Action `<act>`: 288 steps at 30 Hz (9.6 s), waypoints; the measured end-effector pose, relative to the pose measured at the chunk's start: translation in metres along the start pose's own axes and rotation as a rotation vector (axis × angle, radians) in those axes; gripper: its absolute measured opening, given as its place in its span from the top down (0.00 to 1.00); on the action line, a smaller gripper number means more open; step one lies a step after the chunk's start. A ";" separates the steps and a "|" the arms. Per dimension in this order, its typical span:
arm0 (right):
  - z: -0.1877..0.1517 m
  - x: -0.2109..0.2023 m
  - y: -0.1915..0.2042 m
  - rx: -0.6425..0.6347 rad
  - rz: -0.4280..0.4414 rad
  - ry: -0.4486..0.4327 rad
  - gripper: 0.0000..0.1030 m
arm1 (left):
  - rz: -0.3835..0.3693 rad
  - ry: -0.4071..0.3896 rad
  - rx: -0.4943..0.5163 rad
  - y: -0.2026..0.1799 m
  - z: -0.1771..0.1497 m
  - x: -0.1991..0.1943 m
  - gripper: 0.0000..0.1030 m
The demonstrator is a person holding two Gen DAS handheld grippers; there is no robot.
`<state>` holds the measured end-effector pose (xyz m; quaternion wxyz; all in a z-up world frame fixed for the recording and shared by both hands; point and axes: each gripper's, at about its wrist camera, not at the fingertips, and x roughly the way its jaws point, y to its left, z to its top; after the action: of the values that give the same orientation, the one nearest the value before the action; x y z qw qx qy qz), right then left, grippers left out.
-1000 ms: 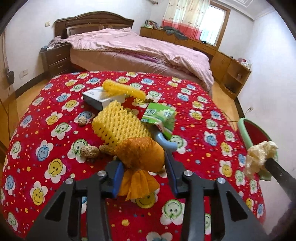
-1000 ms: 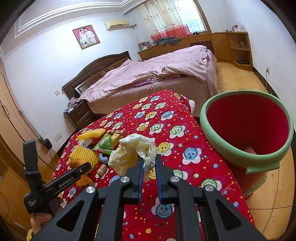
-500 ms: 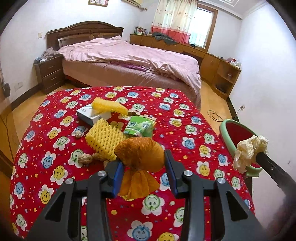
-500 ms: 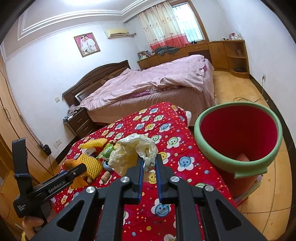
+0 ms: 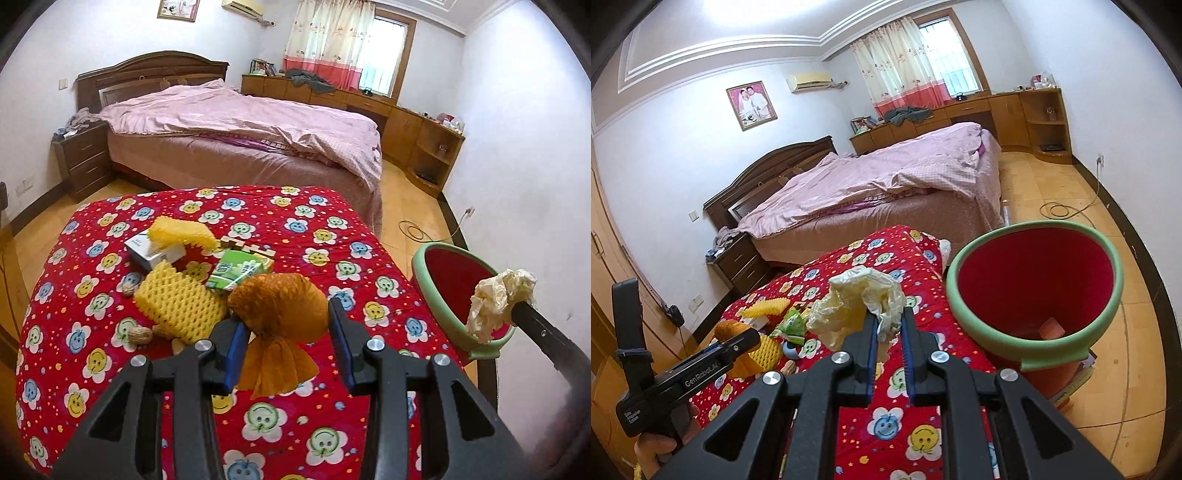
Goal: Collect trash
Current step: 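Carry the paper and orange bag over the bucket with both tools, then open both tools to drop the paper and orange bag into the bucket, then move both open tools back over the trash on the quilt, then grasp the green snack packet with the right tool, then grasp the yellow foam mesh sleeve with the left tool while the right tool holds the packet, then carry the green packet and yellow mesh over the bucket with both tools, then open both tools to drop the packet and mesh into the bucket, then move both open tools back over the trash on the quilt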
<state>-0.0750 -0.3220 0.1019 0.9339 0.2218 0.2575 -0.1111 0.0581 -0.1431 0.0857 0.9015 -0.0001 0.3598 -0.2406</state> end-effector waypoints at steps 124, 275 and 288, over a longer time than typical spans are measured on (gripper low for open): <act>0.001 0.072 0.038 -0.109 -0.088 0.151 0.37 | 0.130 0.029 -0.053 0.057 0.009 0.009 0.47; 0.037 0.046 -0.180 0.215 -0.284 0.082 0.44 | -0.313 0.156 0.320 -0.201 0.017 0.120 0.60; 0.033 0.028 -0.156 0.203 -0.240 0.063 0.42 | -0.272 0.136 0.246 -0.160 0.017 0.090 0.60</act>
<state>-0.0874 -0.4774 0.0570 0.8781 0.2861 0.2986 -0.2406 0.0562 -0.3267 0.0677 0.8275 0.0777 0.3845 -0.4017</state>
